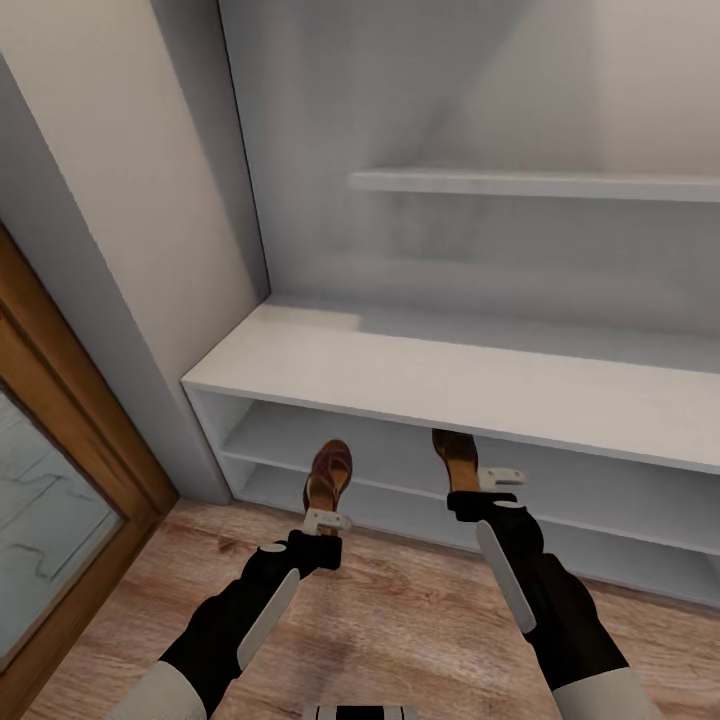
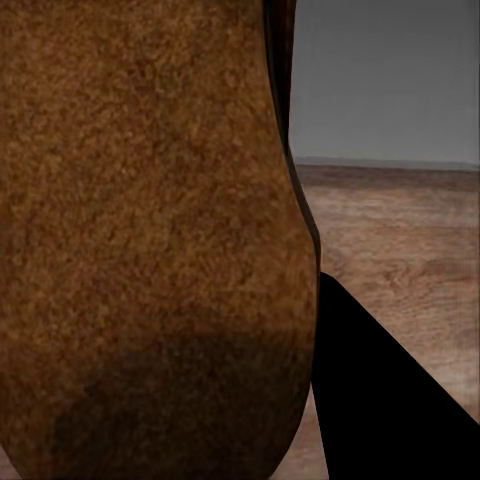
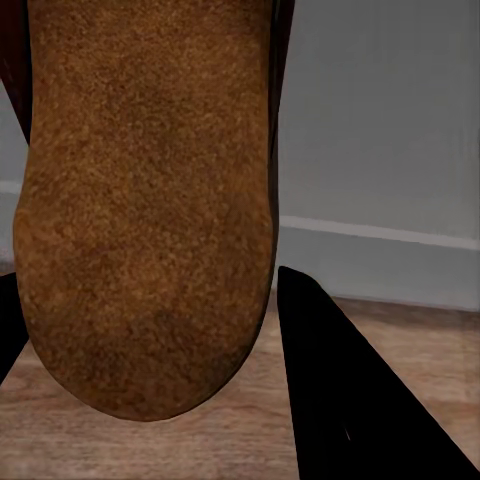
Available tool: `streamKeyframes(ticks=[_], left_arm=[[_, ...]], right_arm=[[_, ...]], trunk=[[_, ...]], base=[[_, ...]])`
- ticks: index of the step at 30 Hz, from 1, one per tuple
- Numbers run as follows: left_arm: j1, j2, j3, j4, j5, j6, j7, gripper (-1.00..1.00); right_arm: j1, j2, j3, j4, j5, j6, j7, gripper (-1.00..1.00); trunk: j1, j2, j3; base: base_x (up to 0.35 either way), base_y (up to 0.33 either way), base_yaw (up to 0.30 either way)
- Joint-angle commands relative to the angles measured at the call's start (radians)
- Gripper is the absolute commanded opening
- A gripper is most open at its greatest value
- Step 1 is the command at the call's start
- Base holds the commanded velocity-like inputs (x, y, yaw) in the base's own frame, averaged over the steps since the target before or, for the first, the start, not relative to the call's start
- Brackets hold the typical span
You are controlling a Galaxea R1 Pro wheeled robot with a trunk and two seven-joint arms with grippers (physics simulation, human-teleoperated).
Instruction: Pick up the two gym shoes and the two sandals from the corridor floor and place them onto the hallstand (shoe rack) in the corridor, making sure they are on the rack and not on the floor. Arrange them so the two gym shoes are next to each other and the two sandals are next to each other.
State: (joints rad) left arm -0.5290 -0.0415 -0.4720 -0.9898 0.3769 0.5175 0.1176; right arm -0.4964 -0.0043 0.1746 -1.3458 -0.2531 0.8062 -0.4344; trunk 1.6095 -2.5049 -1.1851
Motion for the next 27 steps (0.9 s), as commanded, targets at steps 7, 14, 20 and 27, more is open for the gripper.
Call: streamKeyframes(ticks=[7,14,20,27], left_arm=[[0.000,0.000,0.000,-0.002,-0.001,0.000,-0.002,-1.00],[0.000,0.000,0.001,-0.009,0.000,0.008,-0.002,-1.00],[0.000,-0.003,0.052,-0.112,0.000,0.114,-0.003,-1.00],[-0.002,-0.014,0.078,-0.175,-0.001,0.186,-0.004,-1.00]], right_arm=[[-0.001,0.001,-0.004,0.004,-0.002,0.003,-0.003,-1.00],[-0.003,0.001,-0.009,0.013,-0.003,0.009,-0.003,-1.00],[-0.012,0.001,-0.012,0.039,-0.004,0.010,-0.005,-1.00],[-0.113,0.001,-0.015,0.231,-0.009,0.000,-0.007,-1.00]], trunk=[[0.000,0.000,0.000],[0.000,0.000,0.000],[0.000,0.000,0.000],[0.000,0.000,0.000]], base=[[0.000,0.000,0.000],[0.000,0.000,0.000],[0.000,0.000,0.000],[0.000,0.000,0.000]])
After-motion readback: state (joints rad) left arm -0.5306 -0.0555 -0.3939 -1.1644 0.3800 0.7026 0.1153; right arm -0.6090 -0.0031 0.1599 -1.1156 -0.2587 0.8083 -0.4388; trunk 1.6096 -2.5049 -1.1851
